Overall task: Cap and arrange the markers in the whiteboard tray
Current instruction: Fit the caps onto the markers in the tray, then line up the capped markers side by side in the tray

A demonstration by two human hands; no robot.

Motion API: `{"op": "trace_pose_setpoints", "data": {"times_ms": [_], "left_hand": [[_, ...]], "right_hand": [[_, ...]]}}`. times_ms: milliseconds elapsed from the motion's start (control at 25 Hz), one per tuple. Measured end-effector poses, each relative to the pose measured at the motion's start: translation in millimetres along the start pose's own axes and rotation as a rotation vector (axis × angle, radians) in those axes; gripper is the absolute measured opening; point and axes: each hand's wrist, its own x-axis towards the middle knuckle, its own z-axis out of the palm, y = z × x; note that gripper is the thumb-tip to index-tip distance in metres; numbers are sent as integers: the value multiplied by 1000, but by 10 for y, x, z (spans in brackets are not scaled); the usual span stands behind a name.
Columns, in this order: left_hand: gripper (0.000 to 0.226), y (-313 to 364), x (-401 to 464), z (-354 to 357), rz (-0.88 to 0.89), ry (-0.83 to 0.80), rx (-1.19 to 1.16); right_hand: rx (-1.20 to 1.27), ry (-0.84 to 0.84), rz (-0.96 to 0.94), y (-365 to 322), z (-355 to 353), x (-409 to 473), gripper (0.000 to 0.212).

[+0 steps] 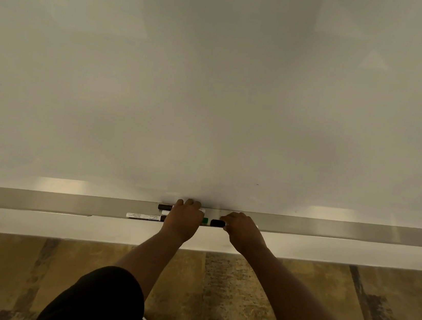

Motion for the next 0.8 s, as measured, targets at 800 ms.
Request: {"op": "trace_pose_setpoints", "data": {"times_ms": [800], "left_hand": [[36, -224, -312, -73, -222, 30, -95]], "right_hand": [[-129, 12, -29, -429, -65, 153, 41]]}}
